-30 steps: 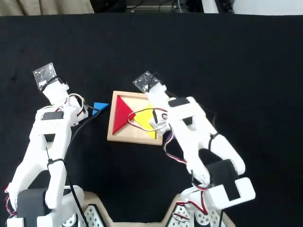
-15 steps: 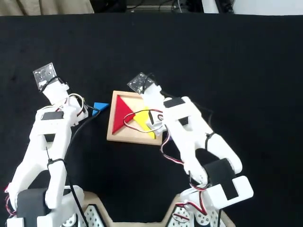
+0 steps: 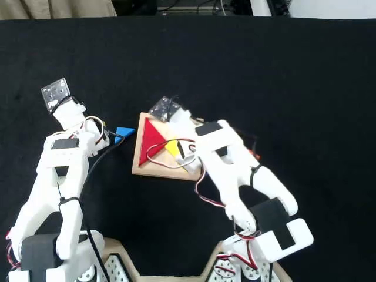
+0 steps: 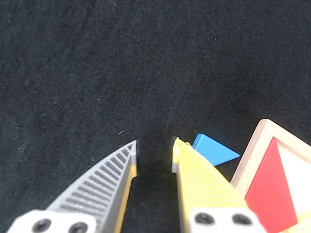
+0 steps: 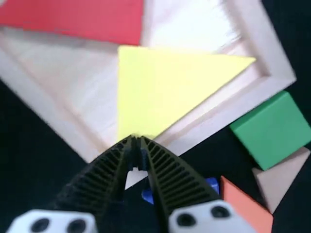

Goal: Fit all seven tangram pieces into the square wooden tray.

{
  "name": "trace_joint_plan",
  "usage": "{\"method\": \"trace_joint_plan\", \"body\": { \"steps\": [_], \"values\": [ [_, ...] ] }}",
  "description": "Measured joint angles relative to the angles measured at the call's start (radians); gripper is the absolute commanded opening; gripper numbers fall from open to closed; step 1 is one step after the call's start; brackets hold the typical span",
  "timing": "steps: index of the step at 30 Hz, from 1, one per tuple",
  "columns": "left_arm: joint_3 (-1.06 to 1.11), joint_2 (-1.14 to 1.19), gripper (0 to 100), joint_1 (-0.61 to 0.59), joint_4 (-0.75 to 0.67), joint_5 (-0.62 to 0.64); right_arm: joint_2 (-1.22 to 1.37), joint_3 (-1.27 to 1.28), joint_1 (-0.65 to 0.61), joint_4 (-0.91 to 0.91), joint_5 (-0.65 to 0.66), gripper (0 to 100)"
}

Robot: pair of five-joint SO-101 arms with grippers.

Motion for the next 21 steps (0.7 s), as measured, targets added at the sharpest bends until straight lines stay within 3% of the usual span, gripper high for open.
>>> {"method": "trace_joint_plan", "body": {
  "steps": [21],
  "values": [
    [0.0, 0.0, 13, 0.0, 0.0, 0.0, 0.028, -0.018, 0.034, 0.028, 0.048, 1.1]
  ]
}}
